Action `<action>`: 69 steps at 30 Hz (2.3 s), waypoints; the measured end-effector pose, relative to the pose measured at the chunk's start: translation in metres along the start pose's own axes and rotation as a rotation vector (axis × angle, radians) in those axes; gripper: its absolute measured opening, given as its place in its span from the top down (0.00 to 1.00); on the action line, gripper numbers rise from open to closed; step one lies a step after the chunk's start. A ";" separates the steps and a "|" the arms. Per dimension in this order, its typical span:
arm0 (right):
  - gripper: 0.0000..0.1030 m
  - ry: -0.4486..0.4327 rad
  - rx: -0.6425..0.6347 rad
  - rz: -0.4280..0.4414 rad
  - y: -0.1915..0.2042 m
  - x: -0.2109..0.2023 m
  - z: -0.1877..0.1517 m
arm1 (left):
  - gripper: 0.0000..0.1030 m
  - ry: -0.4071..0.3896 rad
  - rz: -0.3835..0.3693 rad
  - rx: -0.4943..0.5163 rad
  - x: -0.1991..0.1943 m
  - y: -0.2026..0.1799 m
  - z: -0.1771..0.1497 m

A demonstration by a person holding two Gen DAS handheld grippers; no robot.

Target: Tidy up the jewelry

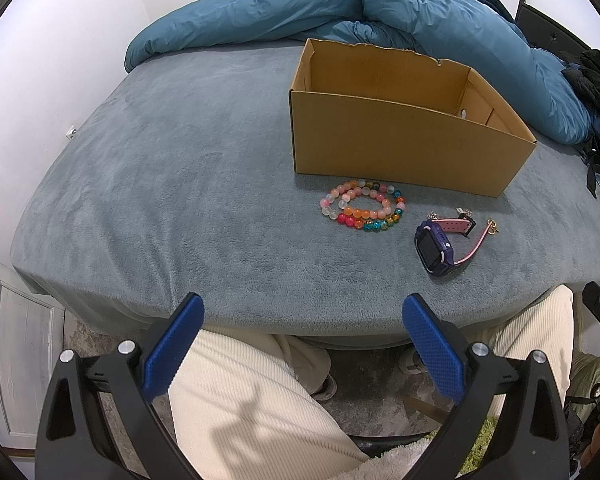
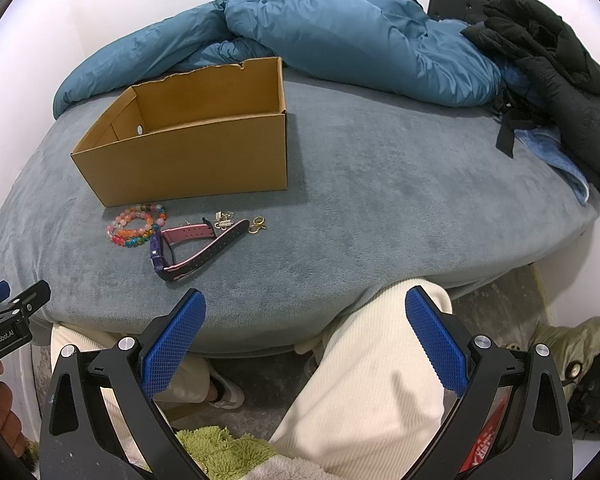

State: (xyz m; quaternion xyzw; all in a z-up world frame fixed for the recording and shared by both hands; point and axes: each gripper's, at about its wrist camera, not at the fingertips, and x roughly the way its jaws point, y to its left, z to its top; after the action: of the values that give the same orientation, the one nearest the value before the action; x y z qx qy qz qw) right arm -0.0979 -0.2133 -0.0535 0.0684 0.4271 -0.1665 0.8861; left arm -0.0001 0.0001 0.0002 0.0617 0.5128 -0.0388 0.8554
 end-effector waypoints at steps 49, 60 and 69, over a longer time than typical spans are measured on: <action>0.09 -0.019 -0.036 0.068 0.013 0.006 0.004 | 0.05 -0.067 -0.030 0.071 0.004 -0.009 0.012; 0.27 -0.087 -0.148 0.177 0.031 0.026 0.012 | 0.05 -0.096 -0.274 0.136 0.028 -0.018 0.018; 0.40 -0.134 -0.396 0.301 0.069 0.046 0.007 | 0.05 -0.134 -0.381 0.093 0.039 -0.018 0.029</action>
State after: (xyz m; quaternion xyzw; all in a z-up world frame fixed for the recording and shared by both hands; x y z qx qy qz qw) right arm -0.0415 -0.1618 -0.0864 -0.0550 0.3765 0.0502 0.9234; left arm 0.0415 -0.0218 -0.0213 0.0002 0.4549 -0.2273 0.8610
